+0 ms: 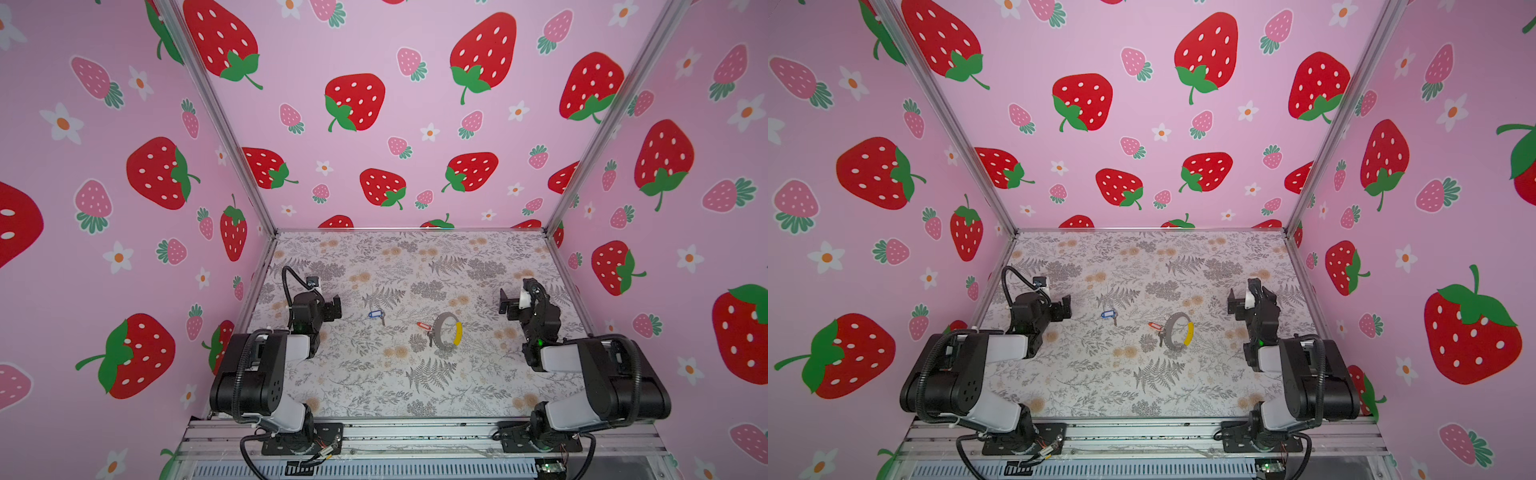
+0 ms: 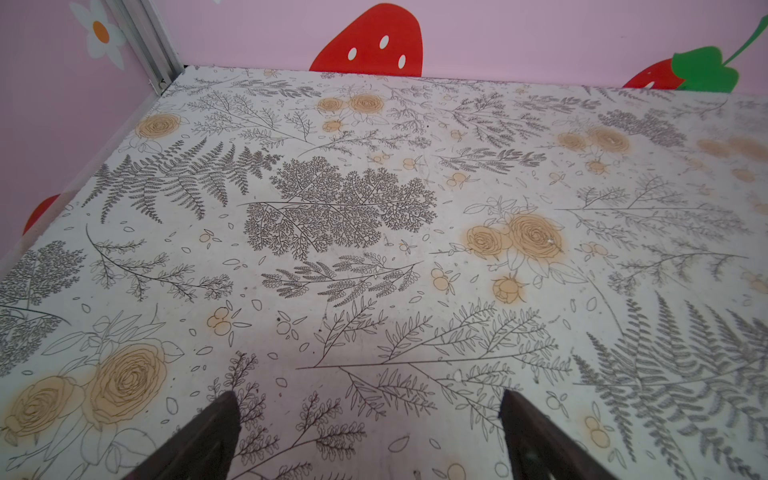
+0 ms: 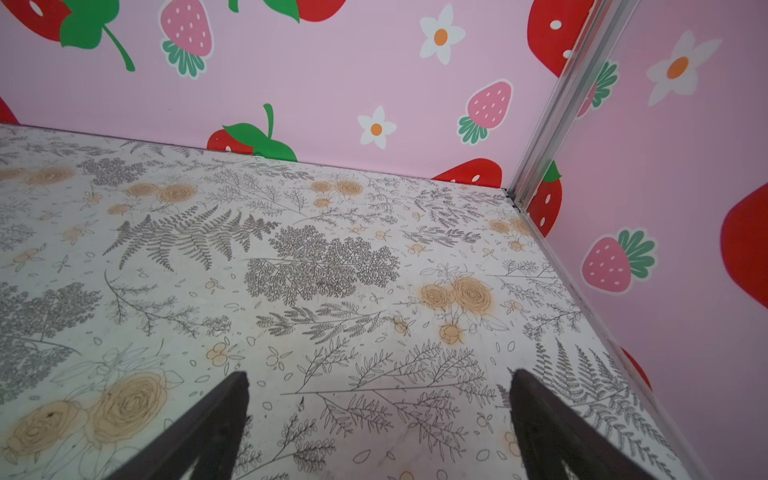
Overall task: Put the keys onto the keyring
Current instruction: 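Move the right gripper over the silver keyring while the left gripper advances toward it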
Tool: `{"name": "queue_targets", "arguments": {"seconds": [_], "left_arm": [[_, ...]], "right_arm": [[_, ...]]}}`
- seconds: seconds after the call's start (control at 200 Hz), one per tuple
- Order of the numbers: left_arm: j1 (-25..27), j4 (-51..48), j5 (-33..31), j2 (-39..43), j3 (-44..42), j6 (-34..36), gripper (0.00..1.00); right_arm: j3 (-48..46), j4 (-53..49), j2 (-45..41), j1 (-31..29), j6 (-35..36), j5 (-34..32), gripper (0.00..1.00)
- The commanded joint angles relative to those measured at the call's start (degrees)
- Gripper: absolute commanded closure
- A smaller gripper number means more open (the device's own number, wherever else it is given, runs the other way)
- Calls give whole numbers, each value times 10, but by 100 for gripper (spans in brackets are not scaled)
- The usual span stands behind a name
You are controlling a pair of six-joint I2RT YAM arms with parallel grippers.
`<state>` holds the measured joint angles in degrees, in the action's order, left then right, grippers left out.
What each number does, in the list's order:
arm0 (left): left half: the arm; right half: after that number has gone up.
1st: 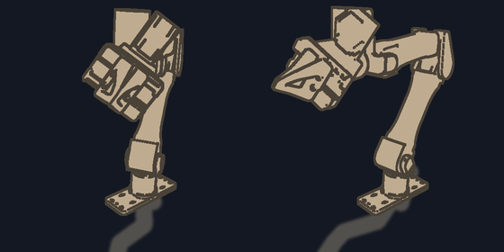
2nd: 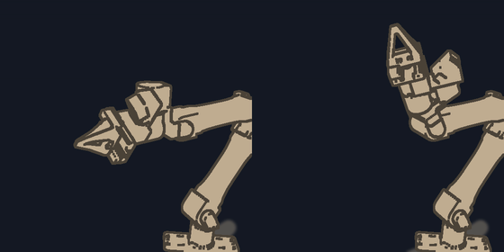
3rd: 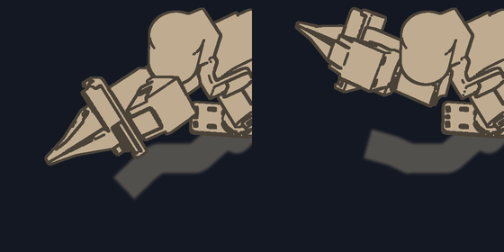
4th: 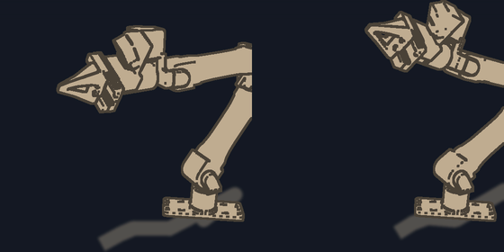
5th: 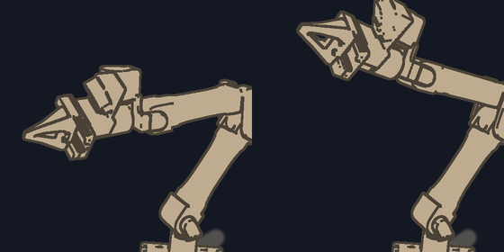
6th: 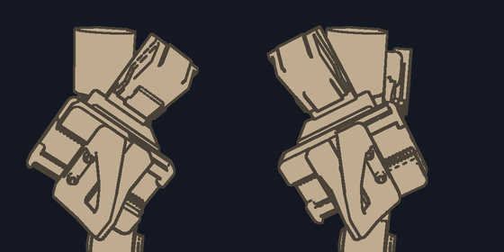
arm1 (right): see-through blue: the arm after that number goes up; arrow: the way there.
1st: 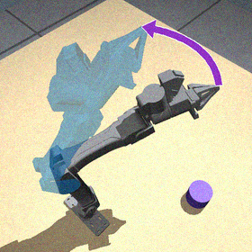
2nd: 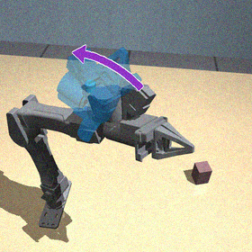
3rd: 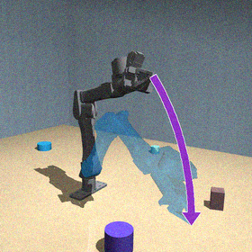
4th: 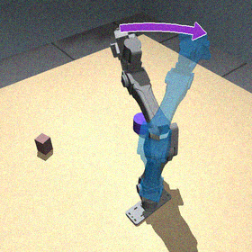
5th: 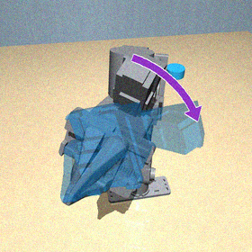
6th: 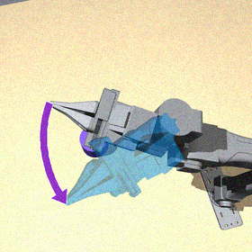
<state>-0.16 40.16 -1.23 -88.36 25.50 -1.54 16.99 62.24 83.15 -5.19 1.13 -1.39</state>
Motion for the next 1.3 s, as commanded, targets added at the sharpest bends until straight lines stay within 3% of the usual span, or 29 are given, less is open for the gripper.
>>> {"name": "queue_targets", "arguments": {"seconds": [0.0,0.135,0.305,0.405,0.45,0.58,0.725,0.805,0.995,1.155,1.295], "left_arm": [[-3,-113,-8,51,70,-2,1],[2,-208,-2,120,105,0,1],[42,-292,6,179,135,-24,1],[85,-315,51,199,144,-23,1],[106,-324,83,202,147,-16,1],[171,-382,157,189,181,17,1],[231,-389,162,184,185,29,1],[252,-389,160,180,182,29,1],[276,-382,144,168,179,52,1],[289,-380,133,166,180,62,1],[297,-380,101,175,172,73,0]], "right_arm": [[20,-60,-65,-1,0,17,1],[41,-147,-148,-14,6,46,1],[105,-299,-178,-64,41,99,1],[142,-376,-179,-103,64,158,8],[164,-429,-174,-134,79,171,15],[206,-546,-159,-230,121,148,24],[221,-612,-153,-301,105,116,39],[225,-639,-140,-325,100,115,40],[231,-672,-99,-338,160,102,44],[270,-759,-54,-338,280,144,47],[297,-794,-10,-338,262,127,47]]}}
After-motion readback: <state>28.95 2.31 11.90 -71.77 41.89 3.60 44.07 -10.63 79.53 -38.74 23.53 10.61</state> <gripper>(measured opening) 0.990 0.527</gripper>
